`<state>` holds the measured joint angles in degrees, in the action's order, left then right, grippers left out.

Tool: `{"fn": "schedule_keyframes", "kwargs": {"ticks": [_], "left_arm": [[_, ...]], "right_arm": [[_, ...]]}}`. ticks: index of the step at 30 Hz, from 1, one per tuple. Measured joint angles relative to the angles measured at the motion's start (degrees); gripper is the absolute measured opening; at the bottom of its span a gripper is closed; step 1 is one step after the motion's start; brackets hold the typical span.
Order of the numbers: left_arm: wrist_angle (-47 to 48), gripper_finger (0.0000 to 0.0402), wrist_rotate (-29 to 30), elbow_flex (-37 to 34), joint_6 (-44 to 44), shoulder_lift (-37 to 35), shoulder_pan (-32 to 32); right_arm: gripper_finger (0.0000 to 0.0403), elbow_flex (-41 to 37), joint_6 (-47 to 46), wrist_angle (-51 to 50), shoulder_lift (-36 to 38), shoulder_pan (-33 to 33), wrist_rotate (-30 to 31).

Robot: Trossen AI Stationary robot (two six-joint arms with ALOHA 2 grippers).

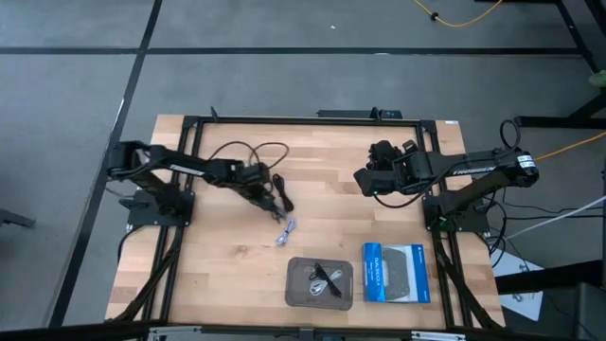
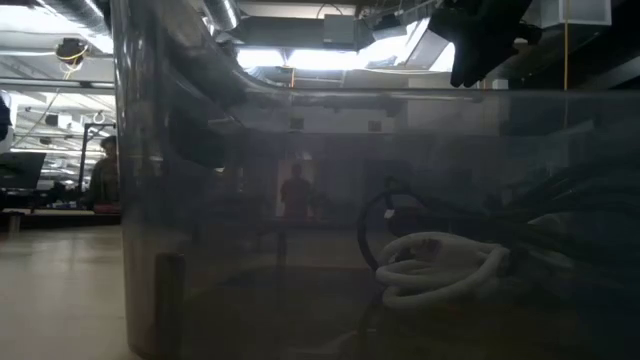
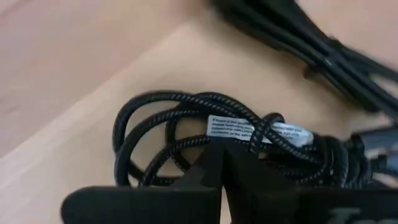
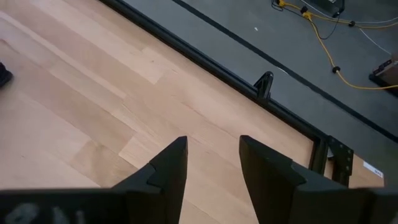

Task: Pick and place USB-C Cables
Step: Move the left black charger cable to the middle of the table, then put the right black charger cable into the black bin

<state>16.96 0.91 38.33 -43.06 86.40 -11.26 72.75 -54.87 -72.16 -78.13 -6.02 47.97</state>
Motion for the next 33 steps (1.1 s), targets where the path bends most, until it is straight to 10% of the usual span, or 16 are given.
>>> {"fn": "schedule_keyframes", "kwargs": {"ticks": [19,33], "left_arm": [[15.33,0.0000,1.38,24.04,50.61,4.47,8.16],[12.97,0.0103,5.67,24.15,58.99,6.75,3.85]], "right_arm": [[0.0150,-0.04,0.13,-1.66,0.00,-0.31,-4.53],[0.0150,-0.04,-0.09,-1.57,0.00,-0.31,-4.66]]}}
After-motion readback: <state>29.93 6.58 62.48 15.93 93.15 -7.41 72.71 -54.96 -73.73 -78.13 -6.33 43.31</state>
